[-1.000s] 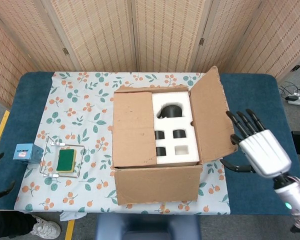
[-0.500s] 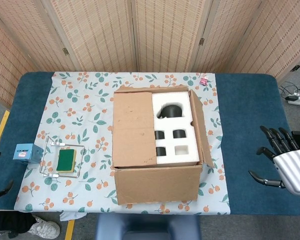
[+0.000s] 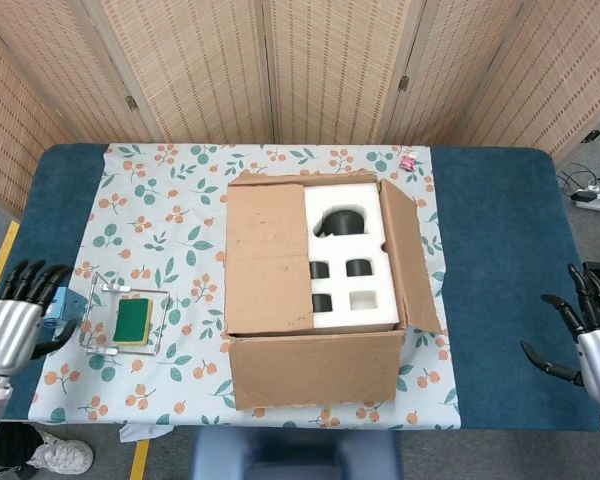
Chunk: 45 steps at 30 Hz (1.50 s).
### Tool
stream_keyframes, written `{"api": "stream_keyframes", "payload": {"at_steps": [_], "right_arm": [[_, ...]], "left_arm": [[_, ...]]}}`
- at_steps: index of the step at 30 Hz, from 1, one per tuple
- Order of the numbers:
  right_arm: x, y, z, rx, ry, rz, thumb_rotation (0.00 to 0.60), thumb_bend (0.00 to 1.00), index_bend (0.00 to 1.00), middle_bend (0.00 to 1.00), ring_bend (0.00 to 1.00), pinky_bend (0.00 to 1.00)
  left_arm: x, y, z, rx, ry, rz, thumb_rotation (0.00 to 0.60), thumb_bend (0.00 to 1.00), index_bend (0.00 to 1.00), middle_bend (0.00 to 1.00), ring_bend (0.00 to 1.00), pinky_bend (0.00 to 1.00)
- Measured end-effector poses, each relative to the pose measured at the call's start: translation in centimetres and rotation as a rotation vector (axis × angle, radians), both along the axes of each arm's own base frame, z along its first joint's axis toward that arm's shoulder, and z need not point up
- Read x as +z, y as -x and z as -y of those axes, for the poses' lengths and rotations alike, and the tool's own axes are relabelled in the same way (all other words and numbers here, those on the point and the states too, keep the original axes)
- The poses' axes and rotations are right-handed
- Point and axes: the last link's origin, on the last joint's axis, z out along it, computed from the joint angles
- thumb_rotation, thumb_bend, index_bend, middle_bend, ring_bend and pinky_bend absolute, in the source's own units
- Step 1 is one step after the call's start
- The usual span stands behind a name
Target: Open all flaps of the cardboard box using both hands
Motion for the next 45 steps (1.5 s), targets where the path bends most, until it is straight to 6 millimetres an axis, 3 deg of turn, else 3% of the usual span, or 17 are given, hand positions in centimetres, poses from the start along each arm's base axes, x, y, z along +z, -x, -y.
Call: {"api": "stream_keyframes", "payload": {"at_steps": [2, 7, 11, 13, 16, 23, 28, 30, 45], "right_arm": [[0.2, 0.3, -0.2, 0.0, 0.013, 0.034, 0.219, 0.34, 0.29, 0.0, 0.0, 0.0], [1.8, 2.0, -0.4, -0.007, 0.059, 0.164, 0.222, 0.34, 0.28, 0.0, 0.0, 0.0], [3.6, 3.1, -1.0, -0.005, 0.137, 0.227, 0.223, 0.34, 0.27, 0.0, 0.0, 0.0], [4.3, 3.1, -1.5, 0.009, 0.173, 0.232, 0.222, 0.34, 0.27, 0.0, 0.0, 0.0], [4.8, 3.3, -1.7, 0.013, 0.208, 0.223, 0.221, 0.34, 0.27, 0.0, 0.0, 0.0], [5.0, 3.5, -2.0, 0.034, 0.201, 0.278, 0.224, 0.34, 0.27, 0.0, 0.0, 0.0], [5.2, 3.7, -2.0, 0.034, 0.194, 0.312, 0.228, 0.34, 0.27, 0.0, 0.0, 0.0], [5.1, 3.7, -2.0, 0.039, 0.185, 0.328, 0.226, 0.34, 0.27, 0.0, 0.0, 0.0], [5.9, 4.0, -2.2, 0.072, 0.186, 0.399, 0.226, 0.34, 0.27, 0.0, 0.0, 0.0]], "left_arm": [[-0.6, -2.3, -1.9, -0.059, 0.052, -0.032, 0.6, 0.41, 0.15, 0.38, 0.28, 0.22], [-2.3, -7.8, -6.0, -0.202, 0.168, -0.09, 0.6, 0.41, 0.14, 0.62, 0.54, 0.57], [-3.4, -11.4, -8.4, -0.286, 0.242, -0.137, 0.6, 0.42, 0.24, 0.8, 0.72, 0.74], [-3.9, -13.6, -9.5, -0.341, 0.264, -0.154, 0.6, 0.46, 0.31, 0.94, 0.87, 0.89], [-4.8, -16.2, -10.3, -0.397, 0.315, -0.157, 0.6, 0.5, 0.37, 1.0, 0.98, 0.99], [-7.0, -20.9, -11.0, -0.467, 0.478, -0.181, 0.6, 0.59, 0.4, 1.0, 1.0, 1.0], [-8.2, -23.4, -11.5, -0.478, 0.56, -0.179, 0.6, 0.8, 0.39, 1.0, 1.0, 1.0], [-8.5, -24.1, -11.8, -0.478, 0.578, -0.156, 0.6, 0.84, 0.39, 1.0, 1.0, 1.0], [-11.3, -25.8, -14.5, -0.477, 0.576, -0.207, 0.6, 0.83, 0.35, 1.0, 1.0, 1.0]]}}
